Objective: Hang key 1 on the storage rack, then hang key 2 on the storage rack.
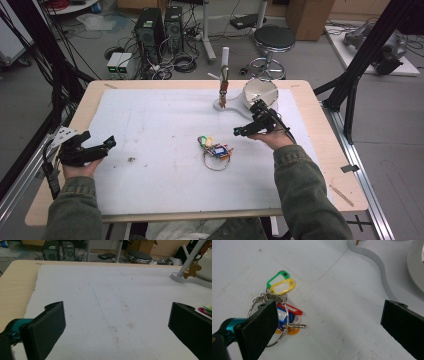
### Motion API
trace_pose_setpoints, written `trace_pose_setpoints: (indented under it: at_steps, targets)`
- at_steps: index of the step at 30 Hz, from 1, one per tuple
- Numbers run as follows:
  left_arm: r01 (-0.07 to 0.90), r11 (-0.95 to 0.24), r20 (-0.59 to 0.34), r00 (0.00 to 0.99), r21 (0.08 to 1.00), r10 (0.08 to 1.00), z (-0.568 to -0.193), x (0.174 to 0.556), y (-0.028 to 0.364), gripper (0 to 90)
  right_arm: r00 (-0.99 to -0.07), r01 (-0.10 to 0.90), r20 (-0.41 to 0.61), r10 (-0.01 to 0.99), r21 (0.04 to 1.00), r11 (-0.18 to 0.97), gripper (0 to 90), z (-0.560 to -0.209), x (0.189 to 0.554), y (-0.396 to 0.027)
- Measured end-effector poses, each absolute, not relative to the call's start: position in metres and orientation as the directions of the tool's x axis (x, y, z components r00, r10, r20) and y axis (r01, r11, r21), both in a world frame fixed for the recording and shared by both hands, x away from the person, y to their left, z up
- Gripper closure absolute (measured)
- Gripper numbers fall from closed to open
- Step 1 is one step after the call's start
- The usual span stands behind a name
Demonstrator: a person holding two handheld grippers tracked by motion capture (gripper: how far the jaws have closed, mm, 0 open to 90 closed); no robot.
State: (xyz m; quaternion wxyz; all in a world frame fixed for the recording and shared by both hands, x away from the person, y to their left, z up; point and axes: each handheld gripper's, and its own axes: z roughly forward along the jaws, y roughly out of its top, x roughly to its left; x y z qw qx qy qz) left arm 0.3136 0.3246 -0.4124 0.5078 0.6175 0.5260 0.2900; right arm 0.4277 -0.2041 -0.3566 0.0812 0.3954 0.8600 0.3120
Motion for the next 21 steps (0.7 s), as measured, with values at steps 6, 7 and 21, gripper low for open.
trace_pose_setpoints:
  at_steps: [6, 7, 21]
  targets:
    - [0.355, 0.071, -0.178, 0.278, 0.932, 0.944, -0.412, 0.313, 0.324, 1.7, -0.689, 0.623, 0.114, 0.716, 0.598, 0.504, 0.9, -0.366, 0.424, -0.198]
    - [0.355, 0.070, -0.177, 0.279, 0.932, 0.944, -0.412, 0.314, 0.324, 1.7, -0.690, 0.627, 0.121, 0.713, 0.593, 0.506, 0.9, -0.368, 0.424, -0.197]
    - [0.356, 0.068, -0.176, 0.280, 0.932, 0.944, -0.412, 0.314, 0.325, 1.7, -0.715, 0.609, 0.116, 0.690, 0.587, 0.533, 0.9, -0.375, 0.422, -0.182]
